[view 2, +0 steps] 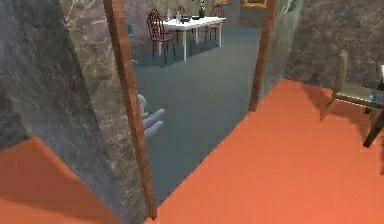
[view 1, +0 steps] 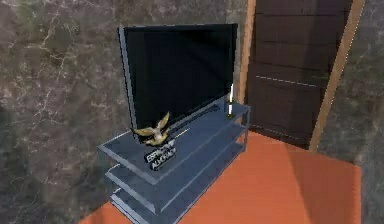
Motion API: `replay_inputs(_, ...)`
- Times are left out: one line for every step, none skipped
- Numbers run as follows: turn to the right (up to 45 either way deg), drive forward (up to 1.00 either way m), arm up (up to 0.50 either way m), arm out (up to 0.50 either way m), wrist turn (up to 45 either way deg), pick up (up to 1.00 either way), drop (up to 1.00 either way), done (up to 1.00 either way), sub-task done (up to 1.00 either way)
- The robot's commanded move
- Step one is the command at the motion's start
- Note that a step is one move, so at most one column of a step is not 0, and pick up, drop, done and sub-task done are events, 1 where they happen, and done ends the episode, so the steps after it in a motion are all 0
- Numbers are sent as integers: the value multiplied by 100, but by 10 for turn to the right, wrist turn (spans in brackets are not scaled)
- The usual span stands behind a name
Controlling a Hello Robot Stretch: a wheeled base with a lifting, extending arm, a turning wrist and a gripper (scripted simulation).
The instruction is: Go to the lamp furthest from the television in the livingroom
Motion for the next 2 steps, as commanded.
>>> replay_inputs(0,35,0,0,0,0,0,0,0)
replay_inputs(330,0,0,0,0,0,0,0,0)
